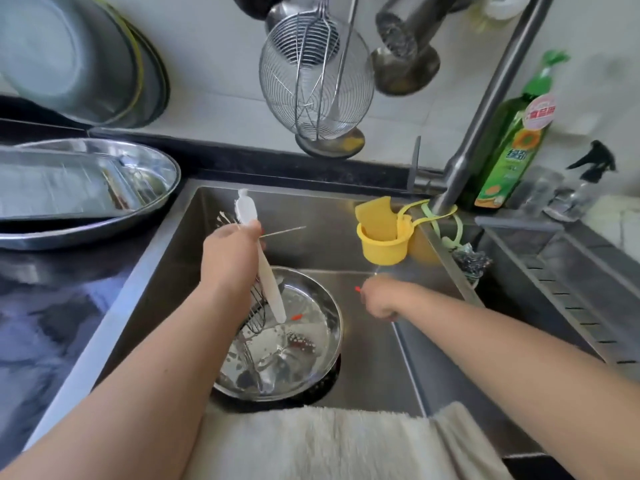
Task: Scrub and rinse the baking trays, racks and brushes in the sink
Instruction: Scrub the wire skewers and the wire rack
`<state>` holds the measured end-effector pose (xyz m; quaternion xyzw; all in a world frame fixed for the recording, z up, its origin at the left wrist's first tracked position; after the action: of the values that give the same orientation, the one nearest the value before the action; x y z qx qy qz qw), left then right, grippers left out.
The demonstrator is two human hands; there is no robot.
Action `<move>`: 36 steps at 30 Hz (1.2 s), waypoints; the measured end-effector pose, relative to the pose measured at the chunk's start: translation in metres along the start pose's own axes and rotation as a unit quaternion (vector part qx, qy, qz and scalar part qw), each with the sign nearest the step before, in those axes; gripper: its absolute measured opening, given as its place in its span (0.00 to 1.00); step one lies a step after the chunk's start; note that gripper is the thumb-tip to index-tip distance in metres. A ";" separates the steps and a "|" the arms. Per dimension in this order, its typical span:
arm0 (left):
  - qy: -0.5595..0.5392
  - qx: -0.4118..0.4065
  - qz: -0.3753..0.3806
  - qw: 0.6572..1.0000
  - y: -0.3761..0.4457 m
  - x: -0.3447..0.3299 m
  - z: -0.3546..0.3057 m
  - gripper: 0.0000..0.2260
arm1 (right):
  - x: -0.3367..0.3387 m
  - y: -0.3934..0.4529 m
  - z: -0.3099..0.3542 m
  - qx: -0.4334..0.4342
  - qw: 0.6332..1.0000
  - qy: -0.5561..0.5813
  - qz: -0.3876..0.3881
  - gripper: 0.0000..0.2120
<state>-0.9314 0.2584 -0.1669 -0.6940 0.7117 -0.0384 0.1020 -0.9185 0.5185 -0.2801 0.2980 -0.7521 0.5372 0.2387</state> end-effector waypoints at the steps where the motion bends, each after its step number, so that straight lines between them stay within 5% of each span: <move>1: 0.003 -0.004 0.004 1.000 0.000 -0.001 0.000 0.08 | -0.005 0.016 -0.005 -0.021 0.999 0.045 -0.021 0.20; 10: -0.043 0.025 0.031 0.998 0.020 -0.007 0.015 0.09 | -0.001 0.061 -0.011 -0.012 0.978 0.005 -0.209 0.18; 20: -0.017 0.028 0.077 0.996 0.009 -0.010 0.015 0.08 | 0.000 0.035 0.011 0.030 0.983 -0.063 -0.172 0.18; 26: -0.005 0.032 0.092 0.995 0.004 -0.009 0.010 0.07 | 0.039 -0.025 0.006 0.021 0.987 0.115 -0.106 0.12; 28: 0.008 0.026 0.096 0.995 -0.003 -0.010 0.004 0.09 | 0.065 -0.062 -0.006 0.059 0.949 0.276 -0.140 0.08; 29: 0.013 0.021 0.099 0.995 -0.007 -0.012 0.000 0.09 | 0.075 -0.085 -0.014 0.078 0.901 0.392 -0.168 0.06; 31: 0.005 0.005 0.107 0.994 -0.017 -0.016 -0.011 0.10 | 0.082 -0.129 -0.025 0.136 0.754 0.606 -0.216 0.04; 33: -0.015 -0.019 0.125 0.992 -0.026 -0.022 -0.025 0.09 | 0.082 -0.162 -0.025 0.204 0.636 0.702 -0.247 0.04; 36: -0.008 -0.045 0.151 0.988 -0.042 -0.029 -0.034 0.08 | 0.068 -0.176 -0.012 0.256 0.581 0.713 -0.297 0.06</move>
<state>-0.8965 0.2831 -0.1233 -0.5830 0.8083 0.0150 0.0811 -0.8419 0.4742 -0.1130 0.0743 -0.0403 0.6465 0.7582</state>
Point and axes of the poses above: each hand's wrist, its own y-axis towards the middle knuckle, its own x-axis out of the back of the hand, z = x × y, the point moved 6 cm from there along y, towards the middle knuckle, and after that the axes turned 7 degrees about z, right-handed, at the moved point
